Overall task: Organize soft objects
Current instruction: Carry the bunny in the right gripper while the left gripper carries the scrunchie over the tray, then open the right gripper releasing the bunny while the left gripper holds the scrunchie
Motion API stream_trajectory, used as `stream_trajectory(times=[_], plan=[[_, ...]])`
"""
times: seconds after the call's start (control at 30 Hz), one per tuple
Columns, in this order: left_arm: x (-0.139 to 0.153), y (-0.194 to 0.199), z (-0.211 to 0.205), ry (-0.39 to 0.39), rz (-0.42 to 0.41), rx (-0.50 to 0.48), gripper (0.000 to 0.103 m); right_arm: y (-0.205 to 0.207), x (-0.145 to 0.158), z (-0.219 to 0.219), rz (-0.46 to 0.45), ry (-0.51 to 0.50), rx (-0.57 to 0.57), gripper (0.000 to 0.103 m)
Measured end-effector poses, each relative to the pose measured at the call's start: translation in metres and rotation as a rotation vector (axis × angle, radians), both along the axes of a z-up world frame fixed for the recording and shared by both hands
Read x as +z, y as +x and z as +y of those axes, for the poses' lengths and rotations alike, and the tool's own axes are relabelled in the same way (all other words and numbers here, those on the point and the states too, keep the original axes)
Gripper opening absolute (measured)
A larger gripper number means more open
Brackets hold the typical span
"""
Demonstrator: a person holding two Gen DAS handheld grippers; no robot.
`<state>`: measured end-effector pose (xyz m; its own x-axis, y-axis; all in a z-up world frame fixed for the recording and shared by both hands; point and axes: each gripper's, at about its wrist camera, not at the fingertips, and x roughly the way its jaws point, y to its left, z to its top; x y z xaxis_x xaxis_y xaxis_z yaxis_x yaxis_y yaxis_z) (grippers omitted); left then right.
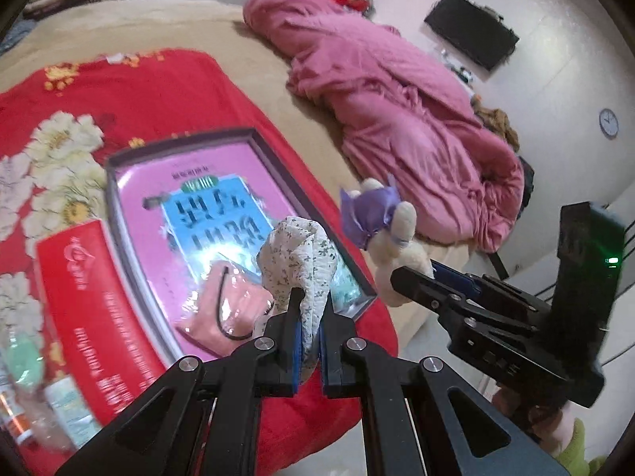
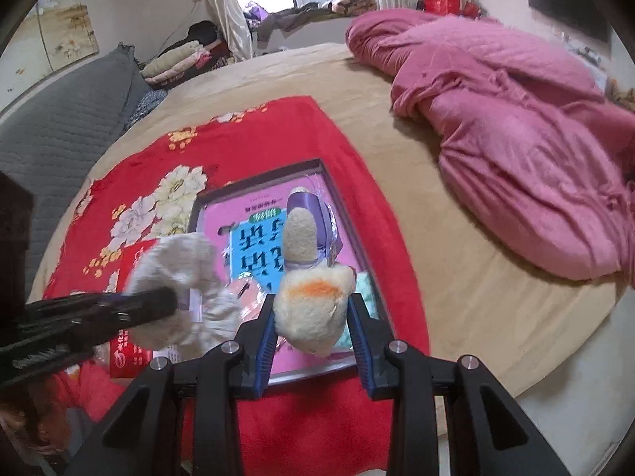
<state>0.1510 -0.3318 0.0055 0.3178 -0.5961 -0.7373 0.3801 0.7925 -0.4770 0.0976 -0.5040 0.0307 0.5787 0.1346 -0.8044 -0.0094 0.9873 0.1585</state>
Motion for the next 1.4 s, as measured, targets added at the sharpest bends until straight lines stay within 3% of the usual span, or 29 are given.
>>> stream_trajectory(times=[0.17,0.37,0.53,0.73,1.27,1.4], plan=[[-0.022,0.006,-0.007,0.020,0.034,-0.010,0.006,0.006,-0.020,0.004,0.052,0.122,0.063,0.035],[-0.038,0.015,-0.005,0.101,0.036,-0.001,0.006,0.020,-0.050,0.009,0.128,0.159,0.066,0.035],[-0.052,0.018,-0.002,0.124,0.055,0.007,0.006,0.028,-0.071,0.014,0.166,0.154,0.066,0.035],[-0.059,0.019,-0.003,0.139,0.062,0.006,0.006,0.030,-0.084,0.019,0.191,0.079,0.060,0.035],[-0.054,0.032,-0.012,0.184,0.048,-0.013,0.007,0.024,-0.074,0.006,0.143,0.028,-0.016,0.039],[-0.057,0.039,-0.009,0.204,0.065,0.007,0.014,0.020,-0.067,0.003,0.127,0.025,-0.026,0.040]])
